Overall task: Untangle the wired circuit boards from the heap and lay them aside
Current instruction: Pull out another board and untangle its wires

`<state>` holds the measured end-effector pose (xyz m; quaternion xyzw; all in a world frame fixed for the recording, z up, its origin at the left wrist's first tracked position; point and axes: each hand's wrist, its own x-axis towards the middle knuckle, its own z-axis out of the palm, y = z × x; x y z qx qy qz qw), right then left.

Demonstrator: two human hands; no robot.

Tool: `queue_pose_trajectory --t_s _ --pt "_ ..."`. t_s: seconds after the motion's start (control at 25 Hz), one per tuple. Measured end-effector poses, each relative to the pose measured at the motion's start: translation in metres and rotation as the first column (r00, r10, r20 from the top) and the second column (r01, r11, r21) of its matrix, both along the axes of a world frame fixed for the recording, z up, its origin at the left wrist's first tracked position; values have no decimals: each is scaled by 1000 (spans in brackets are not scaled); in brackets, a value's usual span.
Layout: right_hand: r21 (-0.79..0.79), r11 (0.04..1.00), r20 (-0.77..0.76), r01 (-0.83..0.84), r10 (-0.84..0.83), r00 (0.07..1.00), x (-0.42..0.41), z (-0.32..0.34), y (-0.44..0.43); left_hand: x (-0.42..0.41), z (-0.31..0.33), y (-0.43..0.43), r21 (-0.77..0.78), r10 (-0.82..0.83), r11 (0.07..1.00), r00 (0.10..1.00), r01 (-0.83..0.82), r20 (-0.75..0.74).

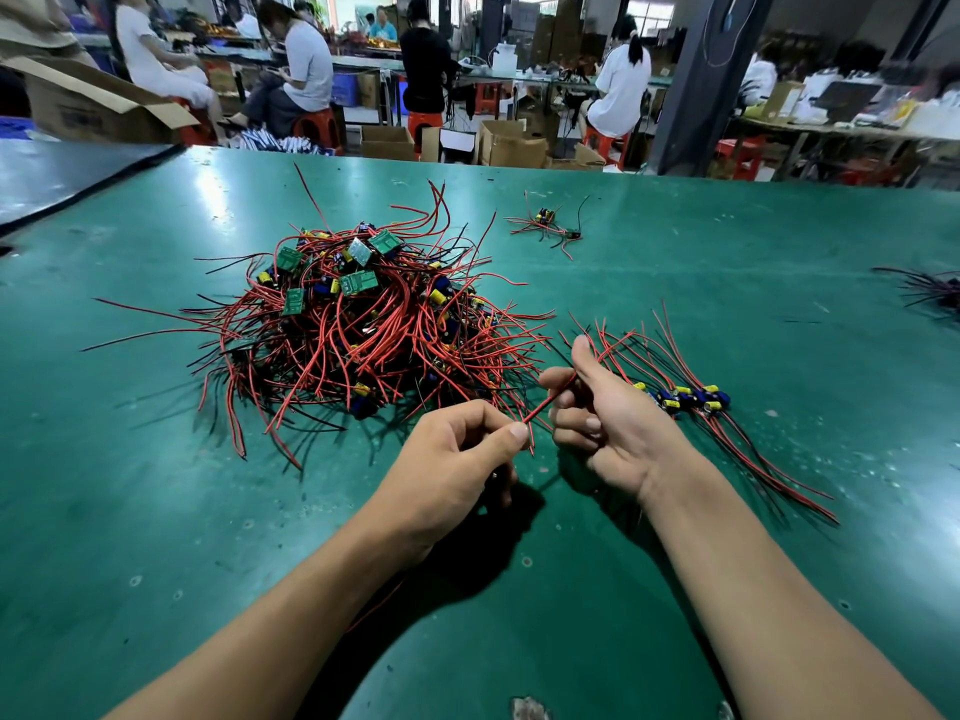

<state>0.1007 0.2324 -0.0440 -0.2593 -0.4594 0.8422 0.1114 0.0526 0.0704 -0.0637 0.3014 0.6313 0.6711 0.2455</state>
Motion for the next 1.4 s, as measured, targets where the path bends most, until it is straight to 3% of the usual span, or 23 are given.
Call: queue_pose_trajectory --t_s 0.08,0.16,0.24,0.32,0.44,0.52,0.76,0.96,1.08,1.2,1.32,1.4 --pt "-155 985 -10 -72 71 997 3 2 2 0 0 -1 -12 -6 1000 1000 6 -11" --pt "-195 974 -33 -118 113 993 5 3 4 0 0 -2 -16 -1 1000 1000 1 -5" --pt "-83 992 -32 -93 91 995 4 1 0 -1 0 -3 -18 23 1000 1000 -23 8" --pt "143 985 -30 -93 98 995 2 -4 -8 0 -1 -2 -16 49 999 998 -49 40" --pt "349 906 1 -241 257 967 3 -11 -20 0 0 -2 14 52 998 995 -54 88" --pt "420 867 44 -268 276 960 4 -13 -19 0 1 -3 31 46 998 991 -50 122" --pt "455 890 -27 -7 21 999 1 -15 -1 0 2 -4 -11 17 1000 994 -16 106" --pt "595 794 -81 124 -95 992 2 -17 -1 1 3 -5 -29 -21 999 996 23 90" --pt "467 878 -47 105 -94 995 1 -13 -2 1 5 -6 -28 -38 999 995 41 97" --pt "198 979 3 39 -41 999 0 -6 -2 0 5 -7 -20 -62 998 993 64 101" --pt "-57 997 -38 -44 42 998 3 0 2 -1 7 -9 -7 -110 994 981 112 159" --pt "-126 990 -77 -58 48 996 6 3 6 -3 8 -11 -5 -159 986 961 165 224"
